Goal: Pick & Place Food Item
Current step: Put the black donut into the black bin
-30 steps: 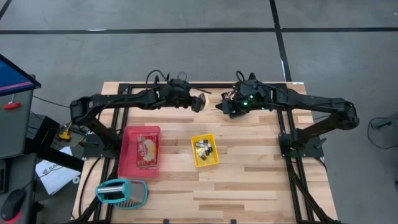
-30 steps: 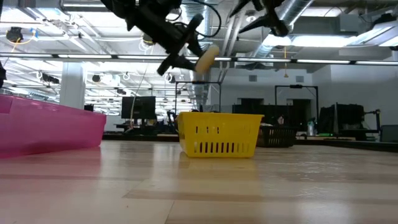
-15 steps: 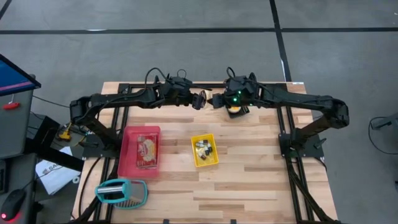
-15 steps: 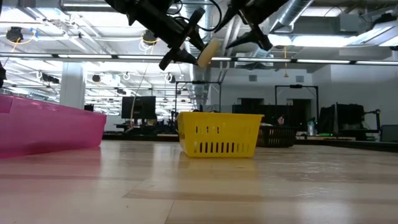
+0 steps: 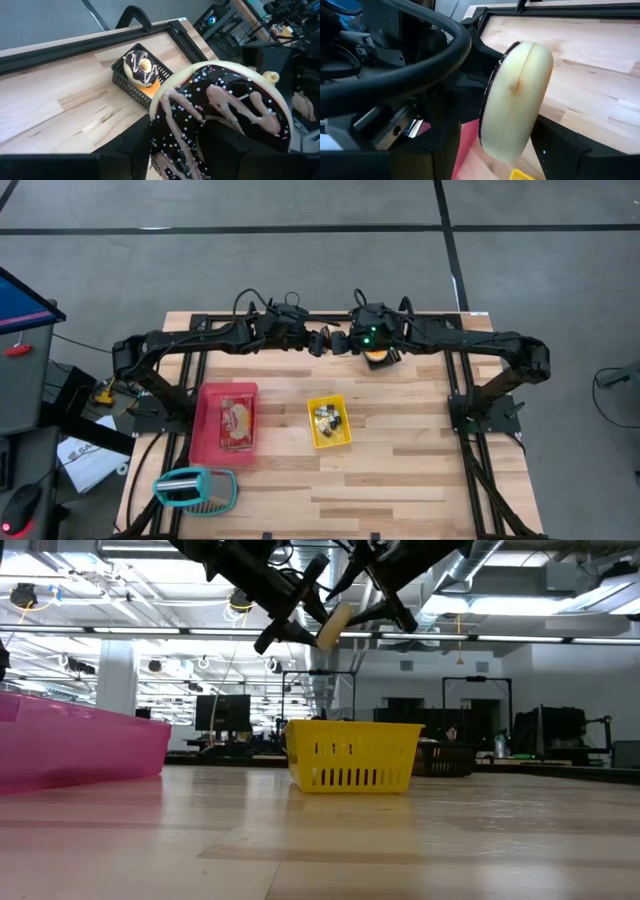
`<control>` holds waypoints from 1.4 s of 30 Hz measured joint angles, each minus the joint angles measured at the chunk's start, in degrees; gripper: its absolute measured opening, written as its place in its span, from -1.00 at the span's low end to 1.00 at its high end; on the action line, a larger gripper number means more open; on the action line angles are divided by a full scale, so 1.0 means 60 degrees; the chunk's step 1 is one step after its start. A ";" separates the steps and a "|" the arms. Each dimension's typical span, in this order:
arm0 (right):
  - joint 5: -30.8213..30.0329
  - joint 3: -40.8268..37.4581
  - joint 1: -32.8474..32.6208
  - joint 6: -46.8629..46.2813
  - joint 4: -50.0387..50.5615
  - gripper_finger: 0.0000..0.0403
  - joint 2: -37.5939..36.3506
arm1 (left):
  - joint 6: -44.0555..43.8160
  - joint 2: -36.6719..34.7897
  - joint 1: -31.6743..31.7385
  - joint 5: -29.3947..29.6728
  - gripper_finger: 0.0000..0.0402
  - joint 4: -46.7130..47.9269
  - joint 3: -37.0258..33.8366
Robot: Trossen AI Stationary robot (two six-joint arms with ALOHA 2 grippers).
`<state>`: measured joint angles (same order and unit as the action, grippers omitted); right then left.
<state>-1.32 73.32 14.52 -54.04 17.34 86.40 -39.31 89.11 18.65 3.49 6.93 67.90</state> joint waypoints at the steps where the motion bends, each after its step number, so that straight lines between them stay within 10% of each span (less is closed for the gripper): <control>1: 0.0007 0.0000 0.0031 0.0004 -0.0005 0.10 0.0000 | 0.0000 0.0005 0.0000 -0.0050 -0.27 0.0010 -0.0004; 22: 0.0018 0.0000 0.0110 0.0353 0.0220 -0.35 -0.0036 | 0.0221 -0.0106 -0.0263 -0.0077 -0.27 0.0194 -0.0004; 42: -0.0289 -0.0003 0.0687 0.0985 0.2408 -0.38 -0.0563 | 0.0923 -0.2518 -0.0583 0.0372 -0.07 0.1687 -0.0029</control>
<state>-3.05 73.30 18.64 -48.13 31.79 83.03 -33.77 74.00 15.16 5.72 17.05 67.72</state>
